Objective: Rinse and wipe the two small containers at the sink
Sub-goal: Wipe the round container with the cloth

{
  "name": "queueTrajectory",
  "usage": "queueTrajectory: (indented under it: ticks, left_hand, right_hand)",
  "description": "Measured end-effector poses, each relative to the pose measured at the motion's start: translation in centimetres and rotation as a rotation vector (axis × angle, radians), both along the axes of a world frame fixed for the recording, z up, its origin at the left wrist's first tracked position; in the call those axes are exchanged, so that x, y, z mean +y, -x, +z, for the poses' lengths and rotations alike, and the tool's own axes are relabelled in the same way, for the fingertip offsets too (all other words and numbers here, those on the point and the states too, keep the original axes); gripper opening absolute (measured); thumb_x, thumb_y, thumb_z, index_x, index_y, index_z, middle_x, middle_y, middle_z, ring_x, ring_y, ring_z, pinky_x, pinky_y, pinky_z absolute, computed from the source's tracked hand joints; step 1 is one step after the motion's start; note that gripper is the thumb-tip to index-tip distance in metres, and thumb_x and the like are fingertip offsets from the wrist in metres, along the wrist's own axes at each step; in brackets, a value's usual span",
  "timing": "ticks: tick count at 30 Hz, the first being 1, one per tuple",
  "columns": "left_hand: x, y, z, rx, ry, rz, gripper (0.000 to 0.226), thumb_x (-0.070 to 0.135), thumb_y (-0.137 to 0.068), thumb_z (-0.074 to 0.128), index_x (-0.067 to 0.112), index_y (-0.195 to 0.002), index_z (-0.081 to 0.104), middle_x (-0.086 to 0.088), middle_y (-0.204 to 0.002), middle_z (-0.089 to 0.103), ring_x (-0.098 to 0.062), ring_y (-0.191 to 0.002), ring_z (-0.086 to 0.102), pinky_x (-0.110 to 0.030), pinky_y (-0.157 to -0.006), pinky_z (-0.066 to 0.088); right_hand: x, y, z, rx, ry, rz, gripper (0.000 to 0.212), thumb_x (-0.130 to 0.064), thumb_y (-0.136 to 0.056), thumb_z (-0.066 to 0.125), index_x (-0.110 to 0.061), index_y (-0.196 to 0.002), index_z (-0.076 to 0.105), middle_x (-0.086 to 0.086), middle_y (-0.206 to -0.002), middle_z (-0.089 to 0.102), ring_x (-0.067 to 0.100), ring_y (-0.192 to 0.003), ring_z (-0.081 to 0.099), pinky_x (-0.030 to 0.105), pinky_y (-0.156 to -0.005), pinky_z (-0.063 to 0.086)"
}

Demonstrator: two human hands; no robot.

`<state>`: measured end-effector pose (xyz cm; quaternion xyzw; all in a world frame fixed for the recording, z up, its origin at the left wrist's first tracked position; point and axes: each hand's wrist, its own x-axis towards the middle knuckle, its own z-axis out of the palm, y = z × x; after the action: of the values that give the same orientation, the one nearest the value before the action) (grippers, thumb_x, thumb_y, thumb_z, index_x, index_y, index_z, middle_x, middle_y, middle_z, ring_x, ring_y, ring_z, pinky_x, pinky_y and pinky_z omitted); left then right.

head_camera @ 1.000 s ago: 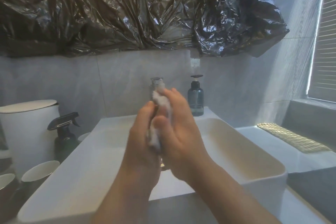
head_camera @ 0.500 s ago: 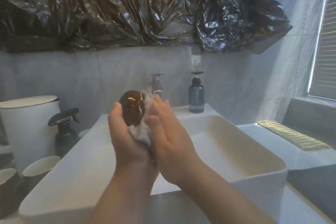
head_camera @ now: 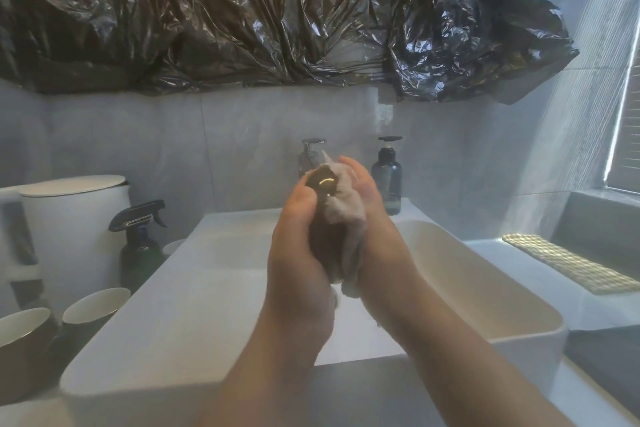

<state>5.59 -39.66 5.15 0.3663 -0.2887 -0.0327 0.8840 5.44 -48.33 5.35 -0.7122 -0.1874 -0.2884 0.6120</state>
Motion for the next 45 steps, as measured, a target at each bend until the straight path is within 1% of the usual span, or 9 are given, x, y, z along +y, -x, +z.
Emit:
queueTrajectory:
  ticks: [3, 8, 13, 23, 25, 30, 35, 39, 45]
  left_hand:
    - [0.4, -0.1, 0.6, 0.206, 0.046, -0.064, 0.047, 0.044, -0.082, 0.054, 0.010, -0.106, 0.076, -0.010, -0.111, 0.075, -0.026, -0.111, 0.068, -0.035, -0.099, 0.047]
    - [1.6, -0.6, 1.4, 0.373, 0.019, -0.149, 0.062, 0.054, -0.094, 0.044, 0.006, -0.126, 0.068, -0.015, -0.130, 0.068, -0.029, -0.117, 0.067, -0.040, -0.104, 0.047]
    - [2.4, -1.2, 1.8, 0.355, -0.127, -0.198, 0.058, 0.056, -0.092, 0.049, 0.003, -0.105, 0.071, -0.017, -0.092, 0.071, -0.030, -0.076, 0.074, -0.043, -0.070, 0.062]
    - [2.4, -2.2, 0.7, 0.125, -0.484, 0.164, 0.036, 0.046, -0.105, 0.036, 0.029, -0.103, 0.068, 0.005, -0.074, 0.072, -0.014, -0.063, 0.064, -0.032, -0.059, 0.041]
    - [2.4, -2.2, 0.7, 0.077, -0.472, 0.231, 0.032, 0.040, -0.107, 0.033, 0.040, -0.106, 0.066, 0.010, -0.082, 0.074, -0.014, -0.068, 0.063, -0.032, -0.058, 0.039]
    - [2.8, -2.6, 1.1, 0.114, -0.440, 0.375, 0.032, 0.035, -0.108, 0.032, 0.042, -0.099, 0.061, 0.012, -0.084, 0.074, -0.014, -0.056, 0.072, -0.031, -0.054, 0.051]
    - [2.6, -2.7, 0.8, -0.011, -0.523, 0.590, 0.039, 0.034, -0.106, 0.034, 0.042, -0.087, 0.066, 0.009, -0.090, 0.073, -0.022, -0.078, 0.071, -0.026, -0.039, 0.047]
    - [2.0, -2.4, 0.1, -0.161, -0.587, 0.570, 0.040, 0.029, -0.107, 0.036, 0.039, -0.088, 0.070, 0.013, -0.086, 0.074, -0.012, -0.086, 0.069, -0.038, -0.065, 0.054]
    - [2.3, -2.7, 0.2, -0.087, -0.543, 0.548, 0.047, 0.024, -0.104, 0.038, 0.042, -0.077, 0.073, 0.013, -0.079, 0.074, -0.017, -0.084, 0.068, -0.035, -0.061, 0.048]
  right_hand:
    - [1.2, 0.0, -0.5, 0.086, 0.095, -0.150, 0.051, -0.036, -0.106, 0.032, -0.022, -0.155, 0.029, -0.010, -0.158, 0.037, -0.001, -0.143, 0.034, 0.007, -0.108, 0.025]
    - [0.5, 1.1, -1.1, 0.080, 0.304, -0.168, 0.074, -0.063, -0.085, 0.043, -0.043, -0.152, 0.020, -0.033, -0.157, 0.010, -0.009, -0.149, 0.005, 0.031, -0.126, 0.011]
    - [-0.4, 0.9, -1.0, 0.055, 0.249, -0.045, 0.046, -0.040, -0.075, 0.063, -0.032, -0.120, 0.059, -0.003, -0.108, 0.071, 0.020, -0.102, 0.070, 0.047, -0.083, 0.060]
    - [-3.0, -0.1, -0.4, 0.081, -0.165, -0.073, 0.035, -0.052, -0.100, 0.047, -0.021, -0.100, 0.064, -0.016, -0.071, 0.067, 0.007, -0.070, 0.066, 0.033, -0.066, 0.055]
    - [-3.3, 0.0, -0.3, 0.090, -0.226, -0.006, 0.025, -0.038, -0.104, 0.048, -0.023, -0.108, 0.067, -0.006, -0.082, 0.074, 0.022, -0.083, 0.072, 0.048, -0.074, 0.060]
    - [-3.6, 0.7, 0.0, 0.216, -0.318, 0.344, 0.053, 0.007, -0.084, 0.042, -0.009, -0.134, 0.053, 0.006, -0.095, 0.071, 0.021, -0.083, 0.068, 0.031, -0.070, 0.052]
    - [-2.3, 1.1, -0.7, 0.197, -0.542, 0.454, 0.049, -0.045, -0.090, 0.049, -0.025, -0.133, 0.060, -0.004, -0.115, 0.075, 0.015, -0.107, 0.071, 0.033, -0.089, 0.054]
    - [-2.3, 0.4, -0.1, 0.220, -0.633, 0.346, 0.046, -0.045, -0.073, 0.058, -0.024, -0.109, 0.076, 0.013, -0.113, 0.075, 0.031, -0.105, 0.071, 0.054, -0.092, 0.054]
    - [-2.1, 0.5, -0.7, 0.257, -0.536, 0.146, 0.039, -0.036, -0.105, 0.041, -0.023, -0.085, 0.073, -0.004, -0.072, 0.074, 0.005, -0.055, 0.070, 0.021, -0.049, 0.054]
